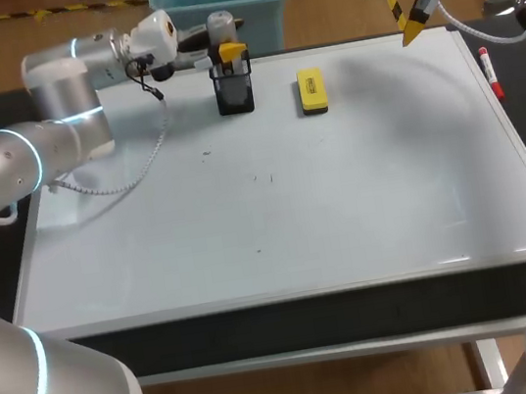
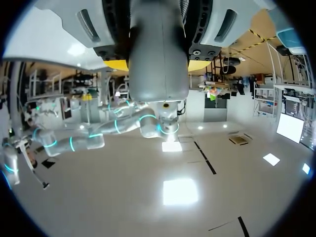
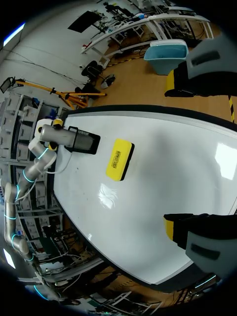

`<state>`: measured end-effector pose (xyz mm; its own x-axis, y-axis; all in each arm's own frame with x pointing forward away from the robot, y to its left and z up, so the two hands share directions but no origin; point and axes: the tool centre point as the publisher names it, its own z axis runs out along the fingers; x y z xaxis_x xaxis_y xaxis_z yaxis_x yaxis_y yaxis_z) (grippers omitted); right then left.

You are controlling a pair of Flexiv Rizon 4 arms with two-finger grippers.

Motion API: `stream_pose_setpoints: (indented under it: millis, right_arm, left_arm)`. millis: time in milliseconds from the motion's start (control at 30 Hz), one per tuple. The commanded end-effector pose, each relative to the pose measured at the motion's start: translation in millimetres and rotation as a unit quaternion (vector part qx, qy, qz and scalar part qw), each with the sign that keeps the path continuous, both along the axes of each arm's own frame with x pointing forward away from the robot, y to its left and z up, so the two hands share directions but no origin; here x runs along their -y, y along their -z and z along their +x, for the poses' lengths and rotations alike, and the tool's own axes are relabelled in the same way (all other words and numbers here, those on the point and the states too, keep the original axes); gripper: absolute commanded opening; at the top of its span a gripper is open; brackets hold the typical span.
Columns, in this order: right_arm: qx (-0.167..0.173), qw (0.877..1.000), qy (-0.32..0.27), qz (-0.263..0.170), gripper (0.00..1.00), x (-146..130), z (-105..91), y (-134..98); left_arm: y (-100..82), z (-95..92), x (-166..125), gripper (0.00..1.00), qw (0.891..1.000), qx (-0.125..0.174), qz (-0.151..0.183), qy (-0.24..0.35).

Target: Pick up the inspection probe, press it on each red-marked spot on the whiteboard one by one, put down the probe, pick up the eraser, and wipe off all the red marks.

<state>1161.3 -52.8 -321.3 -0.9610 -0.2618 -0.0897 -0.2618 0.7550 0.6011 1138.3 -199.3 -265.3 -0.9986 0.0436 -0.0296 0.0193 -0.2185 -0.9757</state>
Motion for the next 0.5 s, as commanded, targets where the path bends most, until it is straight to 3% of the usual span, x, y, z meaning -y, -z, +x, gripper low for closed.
stream_pose_setpoints:
  millis: [33,167,200,233,267,500]
  right_arm:
    - [0.0,1.0,-0.001,-0.003,1.0,0,-0.2,-1]
    - [0.0,1.0,-0.001,-0.003,1.0,0,-0.2,-1]
    - [0.0,1.0,-0.001,-0.003,1.0,0,-0.2,-1]
    - [0.0,1.0,-0.001,-0.003,1.0,0,-0.2,-1]
    - [0.0,1.0,-0.001,-0.003,1.0,0,-0.2,-1]
    - [0.0,1.0,-0.001,-0.003,1.0,0,-0.2,-1]
  left_arm:
    - [5.0,8.9,1,0.0,1.0,0.006,-0.006,0.015]
    - [5.0,8.9,1,0.0,1.0,0.009,-0.005,0.019]
    - [4.3,8.4,1,0.29,1.0,0.01,-0.006,0.021]
    - [3.0,7.6,1,0.76,1.0,0.012,-0.006,0.024]
    - [2.2,7.4,2,1.0,1.0,0.012,-0.005,0.024]
    - [-7.4,5.4,-1,1.0,1.0,0.009,-0.003,0.018]
